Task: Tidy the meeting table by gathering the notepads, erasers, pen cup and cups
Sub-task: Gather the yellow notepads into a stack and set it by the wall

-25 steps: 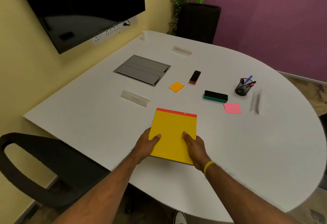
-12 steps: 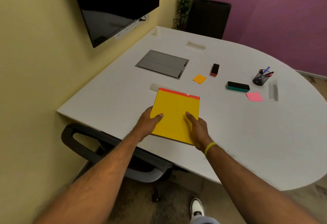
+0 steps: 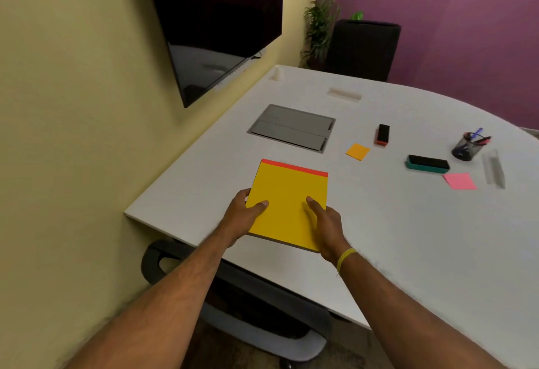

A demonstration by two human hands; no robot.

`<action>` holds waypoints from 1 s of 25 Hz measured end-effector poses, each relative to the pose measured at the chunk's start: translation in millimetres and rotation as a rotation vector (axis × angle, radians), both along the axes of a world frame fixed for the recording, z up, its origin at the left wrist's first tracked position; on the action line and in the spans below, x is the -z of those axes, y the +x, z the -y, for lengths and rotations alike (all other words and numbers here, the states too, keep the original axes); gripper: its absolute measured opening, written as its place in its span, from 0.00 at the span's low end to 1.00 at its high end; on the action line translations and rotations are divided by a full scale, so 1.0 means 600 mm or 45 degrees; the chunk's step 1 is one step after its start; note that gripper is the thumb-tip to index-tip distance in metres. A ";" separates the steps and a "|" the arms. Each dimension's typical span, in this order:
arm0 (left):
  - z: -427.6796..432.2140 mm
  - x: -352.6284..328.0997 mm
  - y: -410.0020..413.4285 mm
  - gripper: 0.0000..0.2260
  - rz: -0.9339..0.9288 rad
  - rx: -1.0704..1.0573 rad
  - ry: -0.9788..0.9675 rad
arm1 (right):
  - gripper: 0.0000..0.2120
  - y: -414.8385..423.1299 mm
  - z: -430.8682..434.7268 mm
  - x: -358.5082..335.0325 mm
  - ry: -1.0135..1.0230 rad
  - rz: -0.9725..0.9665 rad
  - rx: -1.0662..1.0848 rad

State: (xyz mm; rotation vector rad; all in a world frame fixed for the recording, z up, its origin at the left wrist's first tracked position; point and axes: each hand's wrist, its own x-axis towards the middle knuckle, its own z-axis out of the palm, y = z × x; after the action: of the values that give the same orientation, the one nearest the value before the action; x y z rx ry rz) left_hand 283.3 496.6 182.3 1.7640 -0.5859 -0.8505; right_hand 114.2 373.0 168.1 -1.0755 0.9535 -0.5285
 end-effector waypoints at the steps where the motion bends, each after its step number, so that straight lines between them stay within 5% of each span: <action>1: -0.003 0.002 0.019 0.20 -0.011 -0.008 -0.019 | 0.19 0.021 -0.001 0.003 0.000 -0.001 -0.015; 4: -0.009 0.012 0.083 0.13 -0.058 -0.031 -0.108 | 0.18 0.084 0.000 0.007 0.026 0.008 -0.070; 14: 0.013 0.106 0.448 0.23 -0.062 0.040 -0.027 | 0.23 0.383 -0.036 0.079 0.239 -0.005 -0.113; 25: 0.047 0.199 0.721 0.16 -0.114 0.140 0.167 | 0.27 0.665 -0.007 0.177 0.241 -0.136 0.014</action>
State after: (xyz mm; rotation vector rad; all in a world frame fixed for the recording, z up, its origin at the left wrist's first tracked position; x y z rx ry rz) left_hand 715.7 468.2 62.7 1.8135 -0.5835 -1.0594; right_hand 513.2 377.5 61.8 -0.9356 1.0814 -0.3841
